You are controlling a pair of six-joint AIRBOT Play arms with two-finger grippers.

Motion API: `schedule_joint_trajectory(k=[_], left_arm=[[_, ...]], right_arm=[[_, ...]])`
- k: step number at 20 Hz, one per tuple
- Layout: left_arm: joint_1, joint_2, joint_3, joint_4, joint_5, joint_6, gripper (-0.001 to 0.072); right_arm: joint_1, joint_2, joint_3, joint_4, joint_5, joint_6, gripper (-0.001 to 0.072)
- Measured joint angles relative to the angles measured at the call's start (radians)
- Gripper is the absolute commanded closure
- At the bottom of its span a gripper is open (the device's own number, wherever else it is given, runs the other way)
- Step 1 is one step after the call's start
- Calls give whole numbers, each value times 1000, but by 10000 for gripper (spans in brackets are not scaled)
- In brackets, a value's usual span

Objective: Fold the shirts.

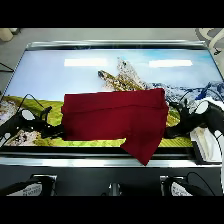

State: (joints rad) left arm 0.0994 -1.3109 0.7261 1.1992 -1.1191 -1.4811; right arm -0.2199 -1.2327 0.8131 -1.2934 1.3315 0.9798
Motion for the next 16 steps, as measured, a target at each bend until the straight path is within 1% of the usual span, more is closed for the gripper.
schedule_joint_trajectory(k=[5,6,8,9,10,11,12,13,14,16], left_arm=[[0,28,-1,17,9,0,681],[0,32,-1,16,8,0,681],[1,36,0,13,1,0,680],[1,37,0,8,1,0,681],[1,39,0,5,-3,0,681],[1,40,0,3,-6,0,681],[1,40,0,0,-6,0,681],[1,42,0,-2,-6,0,681],[1,42,0,-3,-6,0,681],[1,42,0,-4,-6,0,682]], right_arm=[[0,32,-151,85,-113,-18,233],[0,34,-169,95,-128,-19,289],[-1,38,-194,124,-151,-20,370],[-1,39,-204,143,-168,-20,430],[0,39,-211,165,-187,-20,456],[0,39,-217,182,-204,-20,465],[0,39,-221,197,-216,-19,499],[0,38,-224,207,-233,-13,624],[0,37,-226,210,-252,-10,695],[0,38,-228,220,-260,-1,697]])
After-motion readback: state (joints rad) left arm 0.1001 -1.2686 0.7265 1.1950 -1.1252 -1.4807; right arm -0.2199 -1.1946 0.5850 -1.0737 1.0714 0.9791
